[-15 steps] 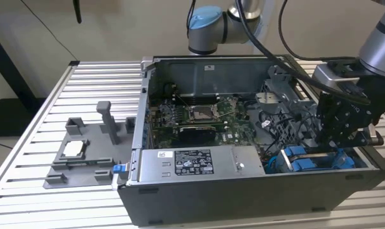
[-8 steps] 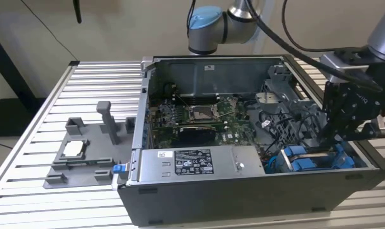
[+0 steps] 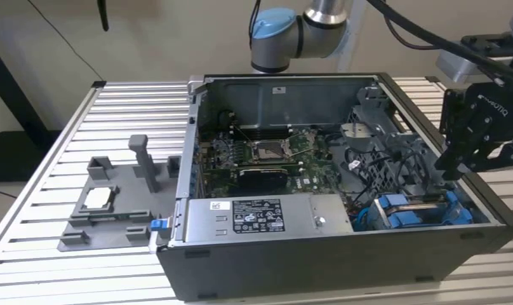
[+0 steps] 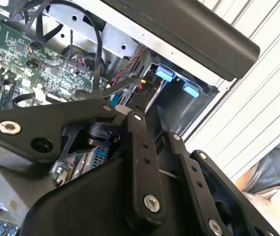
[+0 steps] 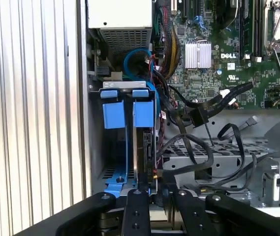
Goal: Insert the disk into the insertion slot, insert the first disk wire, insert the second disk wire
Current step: 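Insert the first disk wire, then insert the second disk wire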
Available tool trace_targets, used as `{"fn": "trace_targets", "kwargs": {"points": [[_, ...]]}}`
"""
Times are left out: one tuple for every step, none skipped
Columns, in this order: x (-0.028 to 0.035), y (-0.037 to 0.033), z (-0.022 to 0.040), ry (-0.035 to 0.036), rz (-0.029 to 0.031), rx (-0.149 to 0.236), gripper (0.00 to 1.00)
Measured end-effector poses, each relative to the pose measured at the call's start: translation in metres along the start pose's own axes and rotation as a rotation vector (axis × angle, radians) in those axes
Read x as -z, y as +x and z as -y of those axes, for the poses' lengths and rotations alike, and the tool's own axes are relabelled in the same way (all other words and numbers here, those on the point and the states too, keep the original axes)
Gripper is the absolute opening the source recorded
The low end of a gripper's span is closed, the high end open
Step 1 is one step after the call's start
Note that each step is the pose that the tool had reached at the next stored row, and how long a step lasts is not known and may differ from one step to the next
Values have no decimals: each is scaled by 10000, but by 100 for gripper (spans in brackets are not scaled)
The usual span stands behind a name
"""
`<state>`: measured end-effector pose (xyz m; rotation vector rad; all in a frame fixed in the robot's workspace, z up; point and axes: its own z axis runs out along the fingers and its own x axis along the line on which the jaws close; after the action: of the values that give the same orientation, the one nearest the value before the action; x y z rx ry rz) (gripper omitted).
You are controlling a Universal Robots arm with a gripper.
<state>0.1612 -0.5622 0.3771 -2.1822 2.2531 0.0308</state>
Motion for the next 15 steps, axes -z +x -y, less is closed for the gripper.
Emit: {"fn": "trace_targets", "kwargs": {"points": [[0,0,0,0,3,0,27],[0,0,0,0,5,0,27],[0,-2,0,0,7,0,27],[1,-11,0,0,9,0,27],[1,-25,-1,0,11,-2,27],[0,-45,-2,0,11,-4,27],[0,-67,-2,0,11,-6,27],[-1,-90,-3,0,12,-9,27],[-1,-116,-4,0,10,-11,27],[-2,-174,-5,0,12,-12,27],[-3,-232,-7,0,11,-12,27],[-2,-254,-8,0,12,-12,27],[0,-273,-9,0,12,-13,27],[4,-289,-10,0,12,-13,27],[16,-301,-10,0,10,-13,27]]}}
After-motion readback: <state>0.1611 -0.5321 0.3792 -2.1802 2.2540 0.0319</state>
